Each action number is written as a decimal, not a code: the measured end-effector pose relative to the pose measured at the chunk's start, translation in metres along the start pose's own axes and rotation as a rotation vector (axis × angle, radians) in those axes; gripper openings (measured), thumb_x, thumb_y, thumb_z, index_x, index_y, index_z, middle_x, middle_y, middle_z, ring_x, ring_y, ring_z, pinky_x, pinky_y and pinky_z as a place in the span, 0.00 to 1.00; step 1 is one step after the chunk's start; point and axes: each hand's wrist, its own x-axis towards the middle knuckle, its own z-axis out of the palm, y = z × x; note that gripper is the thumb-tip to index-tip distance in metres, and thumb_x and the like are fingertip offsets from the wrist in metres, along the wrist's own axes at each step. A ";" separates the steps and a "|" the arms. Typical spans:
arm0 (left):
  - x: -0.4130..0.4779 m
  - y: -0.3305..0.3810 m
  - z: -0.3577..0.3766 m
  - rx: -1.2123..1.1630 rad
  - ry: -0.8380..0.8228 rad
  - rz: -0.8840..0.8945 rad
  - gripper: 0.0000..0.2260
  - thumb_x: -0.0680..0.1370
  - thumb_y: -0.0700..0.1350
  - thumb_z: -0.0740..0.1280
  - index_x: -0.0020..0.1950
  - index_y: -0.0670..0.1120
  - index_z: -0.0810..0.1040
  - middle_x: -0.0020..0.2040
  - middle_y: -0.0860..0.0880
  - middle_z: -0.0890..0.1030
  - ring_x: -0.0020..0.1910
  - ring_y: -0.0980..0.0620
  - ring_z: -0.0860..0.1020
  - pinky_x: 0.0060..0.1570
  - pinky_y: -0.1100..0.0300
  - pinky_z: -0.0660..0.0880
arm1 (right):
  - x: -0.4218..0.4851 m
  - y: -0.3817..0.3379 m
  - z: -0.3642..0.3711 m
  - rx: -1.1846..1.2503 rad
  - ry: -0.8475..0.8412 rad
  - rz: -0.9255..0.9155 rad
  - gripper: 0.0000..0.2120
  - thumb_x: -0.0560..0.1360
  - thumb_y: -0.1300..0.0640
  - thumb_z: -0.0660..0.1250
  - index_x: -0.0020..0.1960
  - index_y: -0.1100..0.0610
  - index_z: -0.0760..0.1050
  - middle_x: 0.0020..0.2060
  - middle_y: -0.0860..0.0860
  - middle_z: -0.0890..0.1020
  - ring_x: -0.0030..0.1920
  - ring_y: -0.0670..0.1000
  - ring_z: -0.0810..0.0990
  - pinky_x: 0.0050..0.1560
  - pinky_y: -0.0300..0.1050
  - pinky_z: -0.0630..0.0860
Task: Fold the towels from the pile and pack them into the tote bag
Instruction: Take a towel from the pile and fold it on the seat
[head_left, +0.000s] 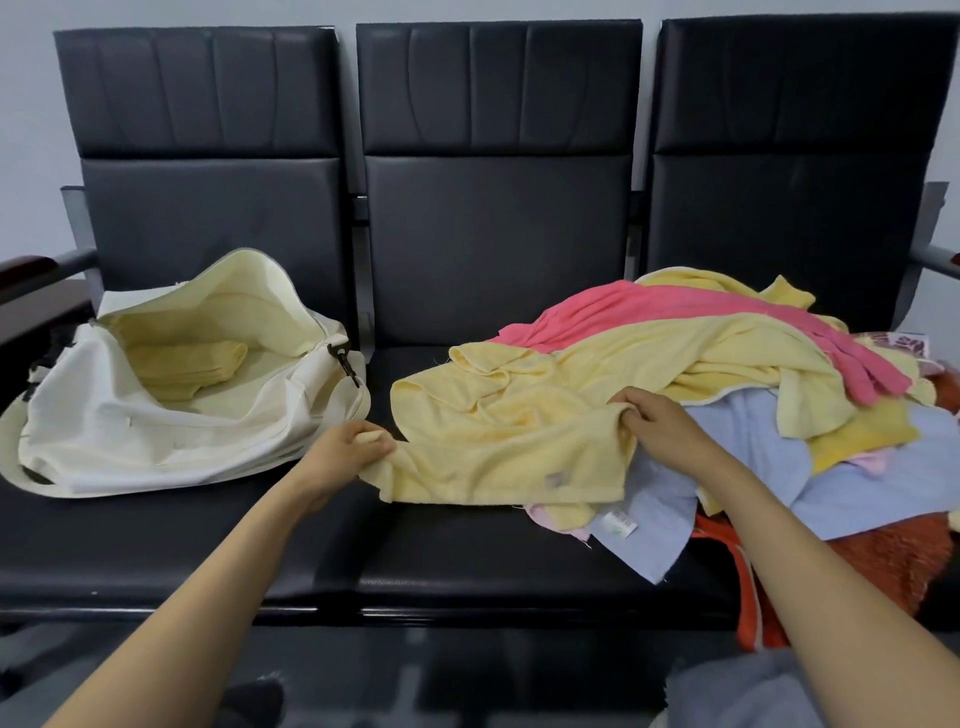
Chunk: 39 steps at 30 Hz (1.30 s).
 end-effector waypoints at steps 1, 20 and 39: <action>0.000 0.000 -0.001 -0.022 0.009 -0.009 0.04 0.78 0.39 0.67 0.52 0.42 0.77 0.48 0.44 0.80 0.46 0.49 0.78 0.43 0.58 0.76 | 0.002 -0.001 0.002 0.094 0.027 0.044 0.15 0.80 0.66 0.53 0.54 0.54 0.76 0.48 0.49 0.79 0.50 0.52 0.76 0.47 0.44 0.72; -0.002 -0.003 0.011 0.075 0.067 -0.137 0.02 0.78 0.38 0.65 0.48 0.41 0.73 0.47 0.42 0.77 0.45 0.47 0.79 0.40 0.56 0.79 | -0.020 -0.010 0.032 -0.791 -0.351 -0.169 0.16 0.72 0.54 0.69 0.58 0.54 0.69 0.54 0.48 0.70 0.52 0.48 0.67 0.44 0.44 0.69; -0.041 0.097 -0.027 0.130 0.274 0.275 0.09 0.81 0.51 0.61 0.46 0.47 0.73 0.44 0.43 0.78 0.46 0.43 0.77 0.47 0.46 0.77 | -0.033 -0.075 -0.074 -0.296 0.404 -0.002 0.11 0.82 0.55 0.58 0.56 0.60 0.74 0.42 0.59 0.81 0.41 0.59 0.78 0.38 0.49 0.71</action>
